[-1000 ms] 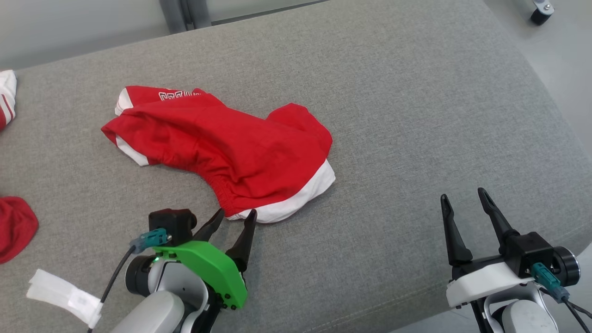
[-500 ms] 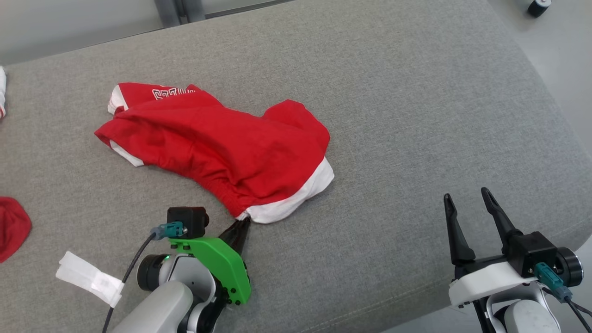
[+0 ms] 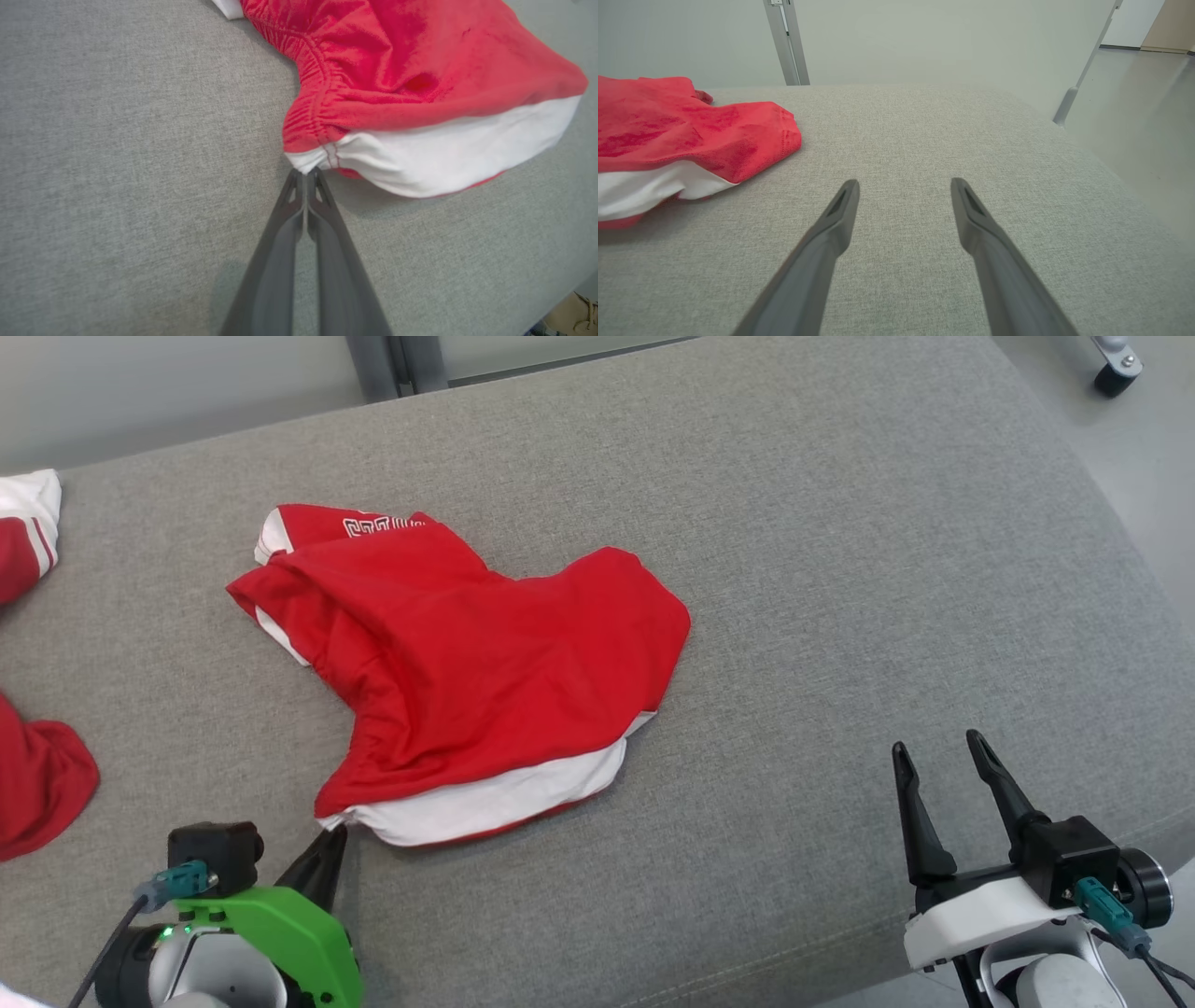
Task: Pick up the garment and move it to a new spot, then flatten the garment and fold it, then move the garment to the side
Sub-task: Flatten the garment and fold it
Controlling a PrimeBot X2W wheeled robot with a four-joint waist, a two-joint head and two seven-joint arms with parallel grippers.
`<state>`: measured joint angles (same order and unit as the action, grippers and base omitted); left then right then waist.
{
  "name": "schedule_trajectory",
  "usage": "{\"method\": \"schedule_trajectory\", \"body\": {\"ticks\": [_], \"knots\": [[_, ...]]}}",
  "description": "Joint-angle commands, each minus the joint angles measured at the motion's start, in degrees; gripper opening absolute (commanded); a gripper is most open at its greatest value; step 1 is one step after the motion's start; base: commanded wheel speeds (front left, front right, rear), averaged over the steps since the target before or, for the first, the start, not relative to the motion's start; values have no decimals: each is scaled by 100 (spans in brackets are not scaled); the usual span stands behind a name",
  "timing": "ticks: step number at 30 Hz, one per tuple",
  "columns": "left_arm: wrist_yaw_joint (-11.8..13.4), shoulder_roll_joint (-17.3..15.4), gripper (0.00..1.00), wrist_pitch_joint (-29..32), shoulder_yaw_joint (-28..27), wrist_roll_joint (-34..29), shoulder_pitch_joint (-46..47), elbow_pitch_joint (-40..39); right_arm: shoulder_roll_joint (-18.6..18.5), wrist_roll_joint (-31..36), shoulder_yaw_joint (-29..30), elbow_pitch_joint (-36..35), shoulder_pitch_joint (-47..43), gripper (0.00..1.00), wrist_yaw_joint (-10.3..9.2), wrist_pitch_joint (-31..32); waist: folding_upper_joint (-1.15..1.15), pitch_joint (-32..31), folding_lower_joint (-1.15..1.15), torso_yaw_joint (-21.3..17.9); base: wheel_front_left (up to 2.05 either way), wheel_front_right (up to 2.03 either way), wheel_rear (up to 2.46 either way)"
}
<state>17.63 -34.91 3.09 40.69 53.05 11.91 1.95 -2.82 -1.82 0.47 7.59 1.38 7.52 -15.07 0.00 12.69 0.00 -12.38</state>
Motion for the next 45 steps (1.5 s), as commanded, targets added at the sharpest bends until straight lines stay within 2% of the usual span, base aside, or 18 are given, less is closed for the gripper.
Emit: {"method": "schedule_trajectory", "body": {"ticks": [1, 6, 9, 10, 11, 12, 14, 18, 22, 24, 27, 29, 31, 33, 37, 40, 45], "knots": [[187, -209, 0, 48, -99, -6, -211, -275, -12, 9, 6, 1, -34, 100, -5, -18, 0, 8, 0, 23, 0, 0, 0], [759, -739, 0, 212, -102, -283, -554, -632, -12, -30, -62, 40, 55, 100, -6, -17, 0, 32, 0, -8, 0, 0, 0], [1051, -777, 0, 152, -90, -454, -631, -691, -13, -55, -102, 51, 104, 100, -6, -17, 0, 40, 0, -54, 0, 0, 0], [1105, -733, 30, 128, -77, -476, -651, -725, -13, -54, -107, 53, 101, 100, -6, -17, 0, 40, 0, -69, 0, 0, 0], [1156, -698, 71, 119, -61, -499, -678, -760, -11, -49, -120, 55, 102, 100, -6, -17, 0, 37, 0, -91, 0, 0, 0], [1201, -696, 100, 126, -46, -527, -708, -787, -12, -39, -127, 61, 95, 100, -6, -17, 0, 30, 0, -122, 0, 0, 0], [1285, -715, 100, 155, -45, -535, -748, -812, -13, -30, -136, 69, 88, 100, -6, -17, 0, 22, 0, -162, 0, 0, 0], [1840, -1012, 100, 195, -215, -587, -1015, -1110, -11, -34, -87, 39, 60, 100, -6, -18, 0, 6, 0, -322, 0, 0, 0], [2321, -1349, 100, 192, -428, -683, -1212, -1949, -13, -63, -58, 0, 14, 100, -6, -17, 0, 49, 0, -460, 0, 0, 0], [2361, -1364, 100, 196, -406, -853, -997, -2414, -12, -120, -24, -20, 17, 100, -6, -17, 0, 82, 0, -507, 0, 0, 0], [2048, -1154, 100, 318, -112, -1123, -411, -2657, -8, -172, -82, -6, 43, 100, -6, -17, 0, 162, 0, -561, 0, 0, 0], [1739, -742, 100, 503, 185, -1242, 153, -2557, -7, -244, -144, 10, 133, 100, -5, -18, 0, 227, 0, -617, 0, 0, 0], [1391, -372, 100, 684, 546, -1448, 753, -2134, -20, -349, -140, 21, 186, 100, -6, -18, 0, 278, 0, -660, 0, 0, 0], [1037, 160, 100, 883, 923, -1558, 1265, -1569, -5, -401, -208, 35, 250, 100, -6, -17, 0, 334, 0, -730, 0, 0, 0], [479, 984, 100, 1191, 1454, -1746, 2160, -300, -13, -564, -275, 44, 324, 100, -6, -18, 0, 434, 0, -898, 0, 0, 0], [172, 1496, 100, 1348, 1720, -1813, 2602, 579, -10, -653, -307, 69, 315, 100, -6, -17, 0, 499, 0, -1021, 0, 0, 0], [-89, 1922, 100, 1420, 1896, -1914, 3090, 1725, -11, -722, -272, 87, 275, 100, -6, -17, 0, 561, 0, -1188, 0, 0, 0]]}}
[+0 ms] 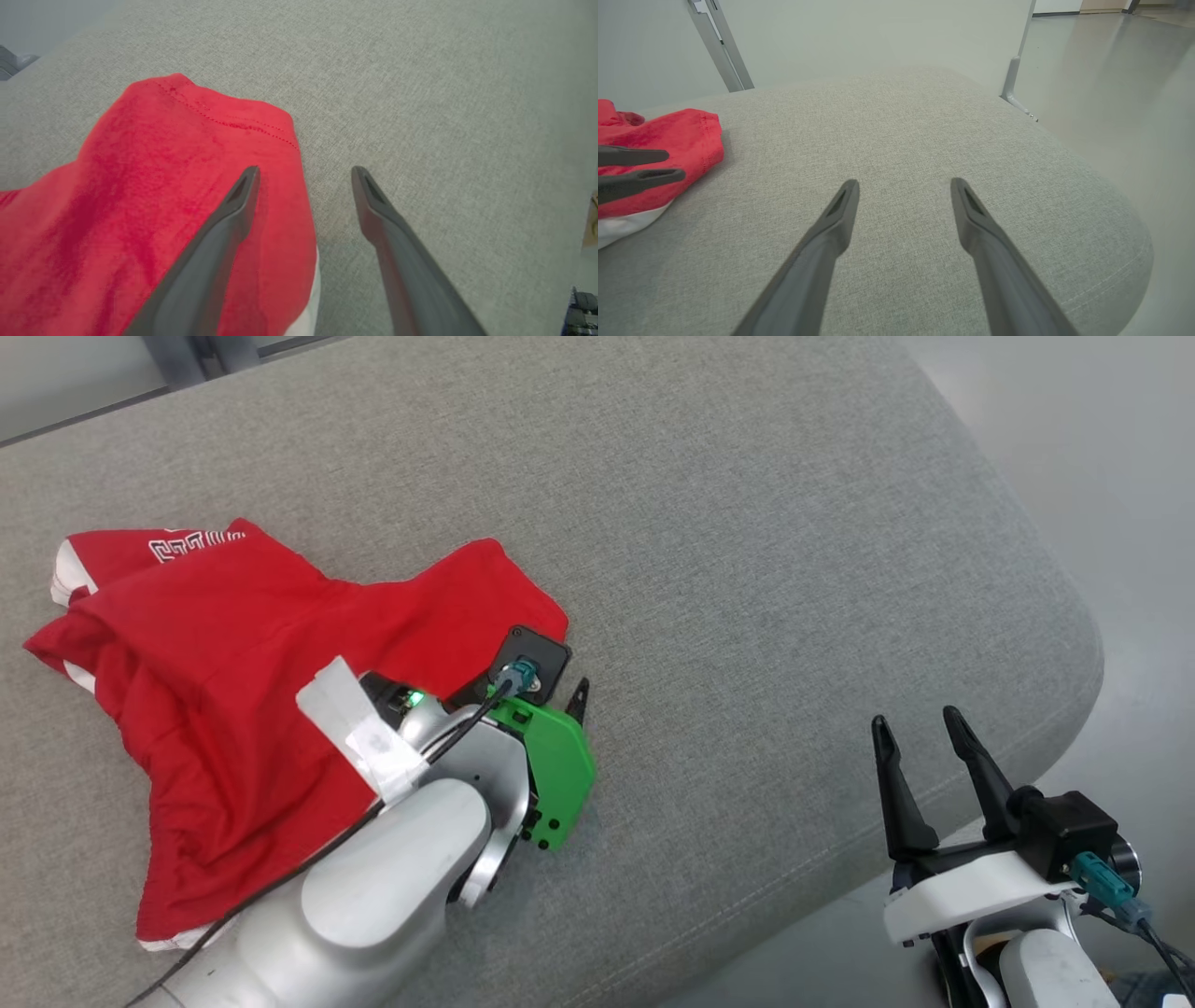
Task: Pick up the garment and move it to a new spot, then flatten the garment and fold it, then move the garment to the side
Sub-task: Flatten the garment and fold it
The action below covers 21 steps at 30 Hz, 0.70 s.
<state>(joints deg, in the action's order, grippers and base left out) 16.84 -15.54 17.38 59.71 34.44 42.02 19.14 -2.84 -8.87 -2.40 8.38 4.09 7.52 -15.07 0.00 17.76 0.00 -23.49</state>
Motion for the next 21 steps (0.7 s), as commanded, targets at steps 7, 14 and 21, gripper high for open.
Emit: {"method": "schedule_trajectory", "body": {"ticks": [7, 14, 21], "knots": [[-294, 158, 39, 145, 189, -42, 296, 1039, -9, -117, 74, 21, -28, 100, -6, -17, 0, 45, 0, -131, 0, 0, 0], [-483, 349, 0, -63, 70, 196, 222, 1217, -9, -90, 67, 36, 10, 100, -6, -17, 0, -17, 0, -43, 0, 0, 0], [-1106, 829, 0, -487, -656, 1411, -168, 300, -9, 47, 54, 43, -42, 100, -6, -17, 0, -69, 0, 136, 0, 0, 0]]}}
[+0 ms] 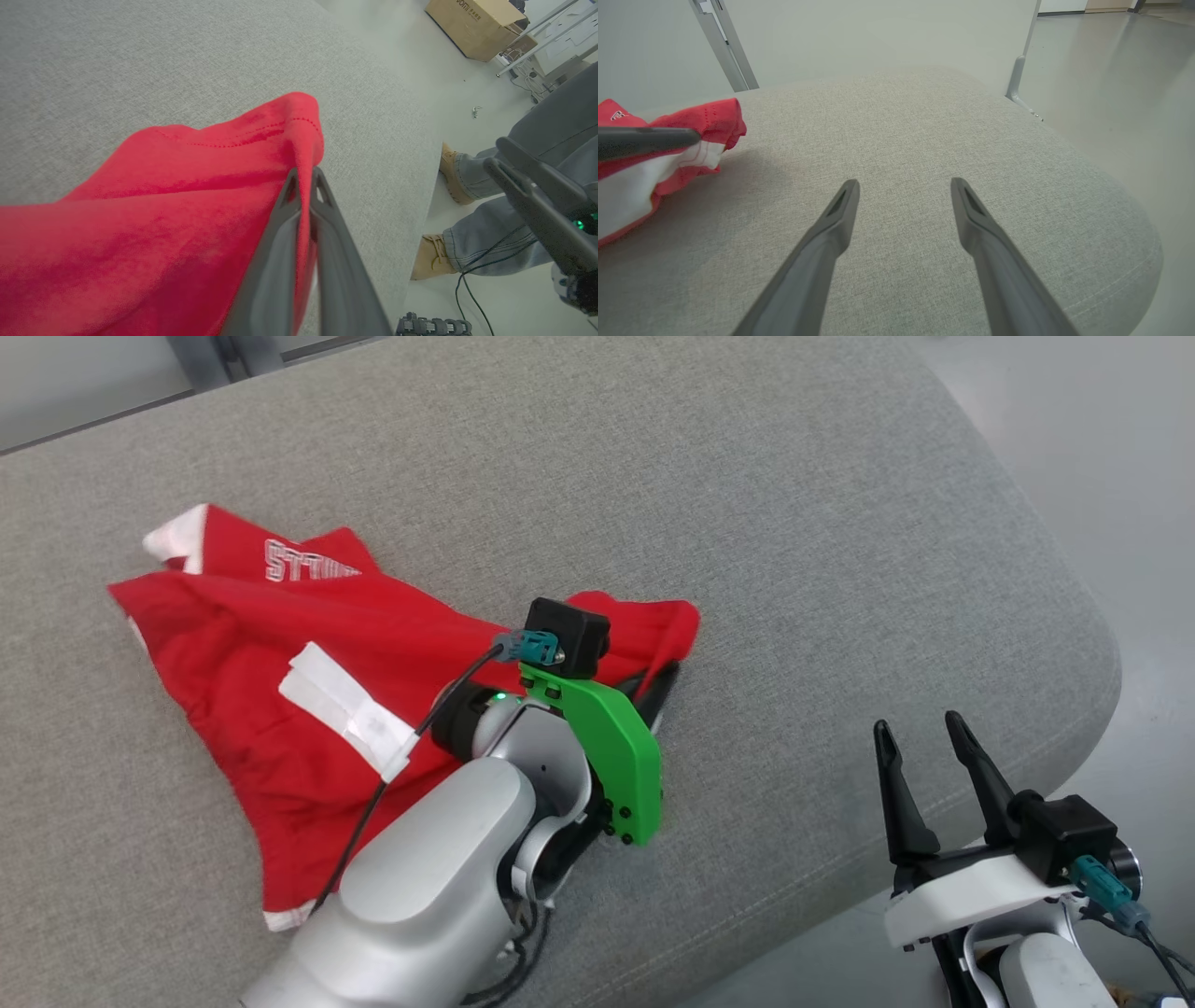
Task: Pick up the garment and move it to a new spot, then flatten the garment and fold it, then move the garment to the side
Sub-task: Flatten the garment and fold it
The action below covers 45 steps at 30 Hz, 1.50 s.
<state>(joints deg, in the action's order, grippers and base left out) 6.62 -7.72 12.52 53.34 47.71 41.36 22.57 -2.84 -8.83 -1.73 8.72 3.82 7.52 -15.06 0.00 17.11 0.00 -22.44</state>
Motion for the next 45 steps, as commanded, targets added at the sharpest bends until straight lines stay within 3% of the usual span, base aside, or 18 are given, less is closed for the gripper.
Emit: {"method": "schedule_trajectory", "body": {"ticks": [1, 5, 8, 9, 10, 11, 14, 20, 26, 30, 37, 40, 45], "knots": [[-203, 122, 0, 38, -146, 383, -193, -154, -8, 62, -40, 15, 2, 100, -6, -18, 0, 4, 0, 44, 0, 0, 0], [-559, 255, 0, 213, -546, 1285, -437, -223, -9, 79, -165, 24, 97, 100, -6, -18, 0, 72, 0, 42, 0, 0, 0], [-492, 121, 0, 53, -622, 1140, -255, 141, -9, 73, -251, 25, 163, 100, -6, -18, 0, 160, 0, -16, 0, 0, 0], [-462, 55, 20, -60, -578, 941, -163, 291, -9, 71, -269, 22, 181, 100, -6, -19, 0, 186, 0, -33, 0, 0, 0], [-410, 16, 65, -181, -529, 796, -97, 464, -10, 87, -273, 22, 184, 100, -6, -19, 0, 204, 0, -45, 0, 0, 0], [-361, -9, 100, -283, -461, 617, -35, 621, -10, 98, -270, 25, 183, 100, -6, -18, 0, 225, 0, -56, 0, 0, 0], [-292, -61, 100, -524, -291, 231, 173, 1042, -9, 122, -267, 34, 138, 100, -6, -19, 0, 271, 0, -67, 0, 0, 0], [-512, 186, 100, -831, -210, 130, 451, 1345, -7, 158, -227, 59, 114, 100, -6, -18, 0, 304, 0, -3, 0, 0, 0], [-187, 181, 100, -1210, 263, -649, 754, 1828, -9, 186, -297, 45, 212, 100, -6, -19, 0, 259, 0, 69, 0, 0, 0], [-188, 257, 100, -1401, 342, -748, 833, 2003, -12, 302, -244, -2, 207, 100, -6, -18, 0, 146, 0, 170, 0, 0, 0], [-56, 245, 100, -2011, 147, -706, 736, 1302, -11, 611, 37, -351, 28, 100, -6, -18, 0, -218, 0, 597, 0, 0, 0], [24, 26, 100, -2210, 30, -600, 407, 680, -12, 786, 225, -573, -58, 100, -6, -18, 0, -460, 0, 910, 0, 0, 0], [535, -695, 100, -2431, -214, -611, -348, -397, -16, 1121, 351, -911, -200, 100, -7, -18, 0, -845, 0, 1376, 0, 0, 0]]}}
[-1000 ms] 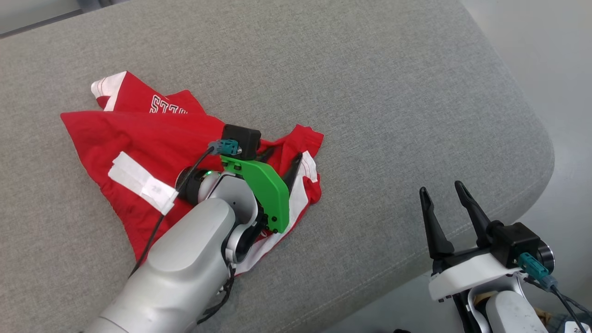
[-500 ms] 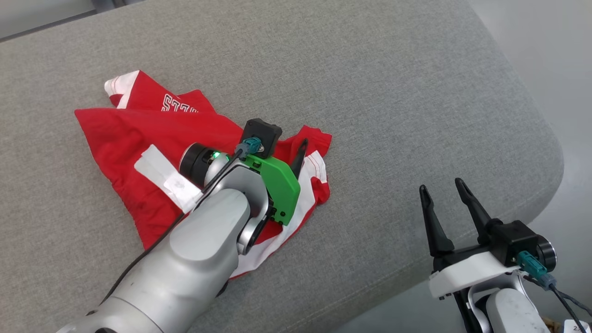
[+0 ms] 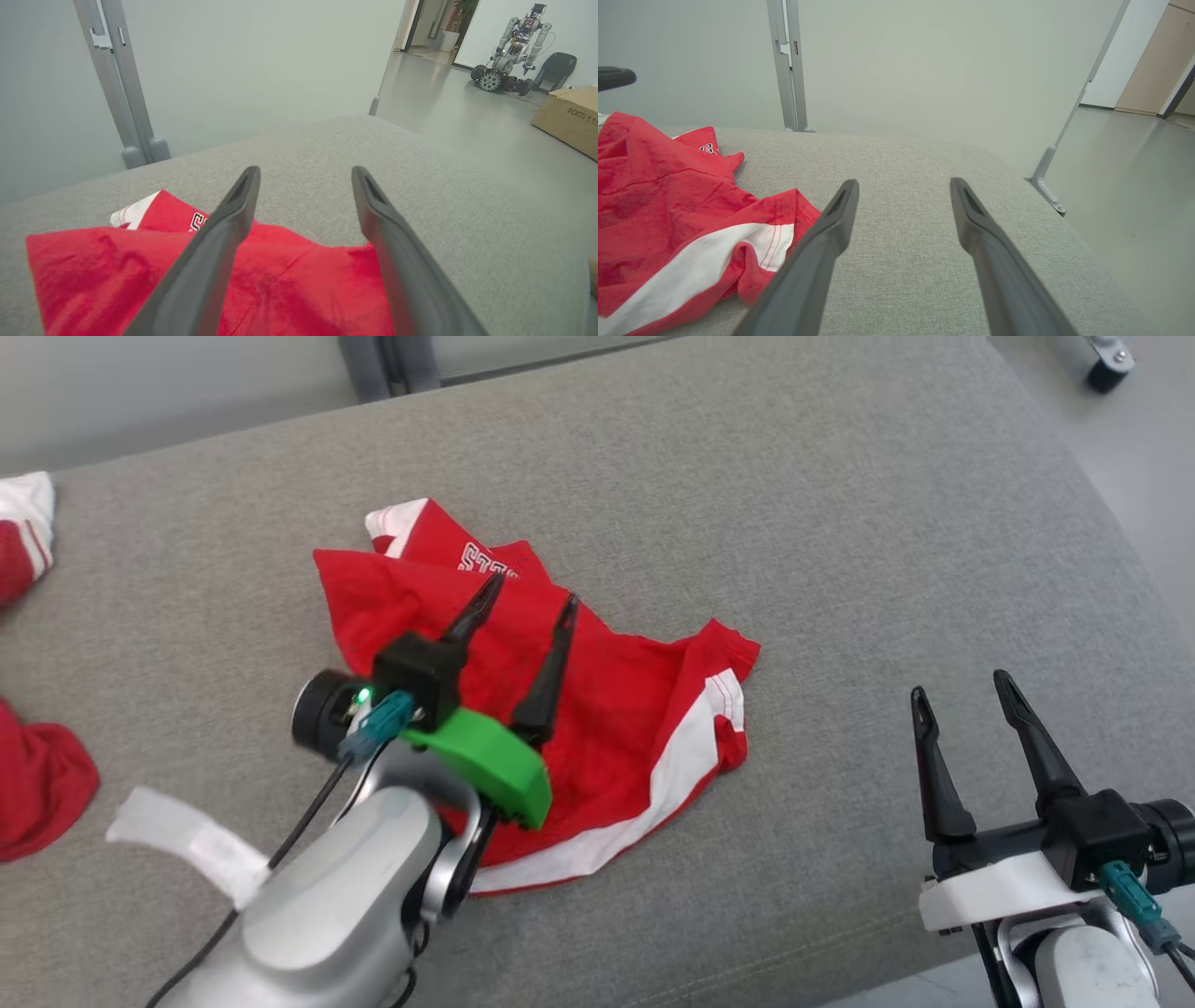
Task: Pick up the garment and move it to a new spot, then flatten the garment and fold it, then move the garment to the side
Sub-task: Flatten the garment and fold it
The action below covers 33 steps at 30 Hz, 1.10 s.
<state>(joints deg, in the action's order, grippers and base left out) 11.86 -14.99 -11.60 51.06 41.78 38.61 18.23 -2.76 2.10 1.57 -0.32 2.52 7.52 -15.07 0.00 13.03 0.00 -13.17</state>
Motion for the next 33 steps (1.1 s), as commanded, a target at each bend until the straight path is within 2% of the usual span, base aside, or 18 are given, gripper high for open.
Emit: {"method": "schedule_trajectory", "body": {"ticks": [1, 4, 7, 9, 13, 16, 23, 29, 33], "knots": [[71, -105, 100, -40, -33, 26, -274, -148, -45, 91, 5, -49, -107, 100, -6, -17, 0, -499, 0, 540, 0, 0, 0], [194, -620, 100, -104, -114, 110, -872, -498, -141, 200, -23, -128, -233, 100, -7, -17, 0, -686, 0, 808, 0, 0, 0], [360, -979, 100, -227, -302, 178, -1457, -708, -212, 253, -87, -143, -333, 100, -7, -16, 0, -813, 0, 986, 0, 0, 0], [458, -1200, 100, -298, -443, 158, -1812, -801, -236, 268, -100, -126, -395, 100, -7, -16, 0, -872, 0, 1066, 0, 0, 0], [469, -1498, 100, -368, -828, 47, -2543, -990, -253, 285, -138, -38, -532, 100, -7, -16, 0, -998, 0, 1161, 0, 0, 0], [397, -1488, 100, -359, -1322, -231, -3164, -1195, -248, 299, -139, 48, -653, 100, -7, -16, 0, -1079, 0, 1206, 0, 0, 0], [7, -1206, 100, -360, -2592, -988, -4501, -1499, -241, 234, -114, 197, -846, 100, -7, -16, 0, -1244, 0, 1157, 0, 0, 0], [-472, -849, 100, -360, -3597, -1689, -5303, -1668, -244, 313, 35, 429, -932, 100, -7, -16, 0, -1310, 0, 1081, 0, 0, 0], [-870, -536, 100, -360, -4152, -2021, -5469, -1668, -277, 358, 135, 543, -956, 100, -6, -16, 0, -1311, 0, 1129, 0, 0, 0]]}}
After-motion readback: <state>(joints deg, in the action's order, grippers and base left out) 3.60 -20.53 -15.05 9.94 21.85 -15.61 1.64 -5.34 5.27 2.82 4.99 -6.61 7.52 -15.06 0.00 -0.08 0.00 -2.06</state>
